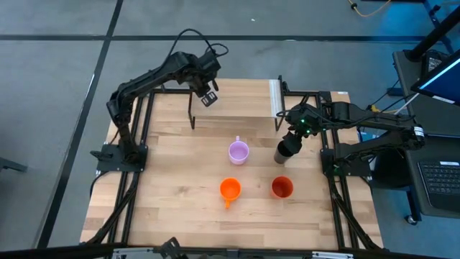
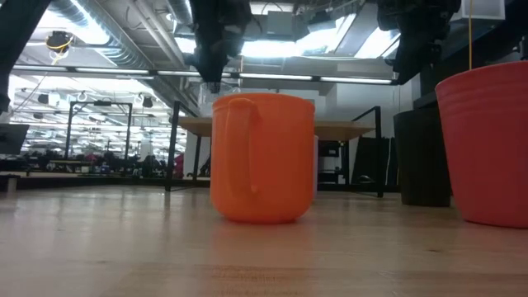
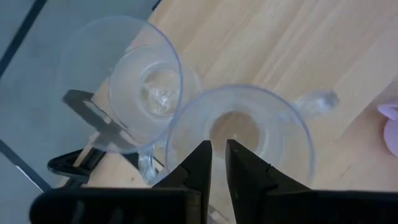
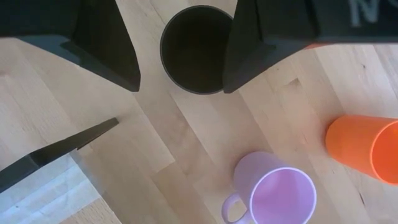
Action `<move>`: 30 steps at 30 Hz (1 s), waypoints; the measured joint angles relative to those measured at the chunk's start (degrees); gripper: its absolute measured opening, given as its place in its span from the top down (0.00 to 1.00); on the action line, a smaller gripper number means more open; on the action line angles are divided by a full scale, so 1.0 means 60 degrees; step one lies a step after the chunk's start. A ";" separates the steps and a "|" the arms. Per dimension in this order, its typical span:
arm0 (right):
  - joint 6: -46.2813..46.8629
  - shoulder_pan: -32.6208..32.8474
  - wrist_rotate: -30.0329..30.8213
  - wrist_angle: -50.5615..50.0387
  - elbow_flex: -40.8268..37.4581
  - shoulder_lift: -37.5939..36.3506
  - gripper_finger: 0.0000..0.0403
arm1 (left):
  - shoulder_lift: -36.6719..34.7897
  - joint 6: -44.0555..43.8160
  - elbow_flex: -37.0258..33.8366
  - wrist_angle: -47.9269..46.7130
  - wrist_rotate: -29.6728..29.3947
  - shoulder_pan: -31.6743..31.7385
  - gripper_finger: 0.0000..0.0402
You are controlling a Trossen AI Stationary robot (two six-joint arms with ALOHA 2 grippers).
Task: Stack small to large cups/mugs on shelf
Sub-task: Put the transparent mug on the shelf, then put the pink mug on the shelf
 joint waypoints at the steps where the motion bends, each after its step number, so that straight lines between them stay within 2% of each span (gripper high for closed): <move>1: 0.0000 0.0002 0.0000 -0.0001 0.0000 0.0000 0.42 | 0.0051 0.0000 0.0000 -0.0058 -0.0002 0.0004 0.90; 7: 0.0000 0.0003 -0.0001 -0.0003 0.0000 0.0000 0.42 | 0.0267 0.0031 0.0000 -0.0630 0.0373 -0.0011 0.90; 25: 0.0007 0.0000 -0.0001 -0.0005 0.0000 -0.0004 0.42 | 0.0036 -0.0109 0.0000 -0.0801 0.0397 -0.0236 0.90; 28: 0.0018 0.0003 0.0000 -0.0001 0.0000 -0.0004 0.42 | -0.0175 -0.0098 0.0000 -0.0770 0.0345 -0.0410 0.90; 30: 0.0022 0.0003 -0.0001 0.0042 0.0000 -0.0004 0.42 | -0.0383 -0.0105 0.0000 -0.0685 -0.0038 -0.0578 0.90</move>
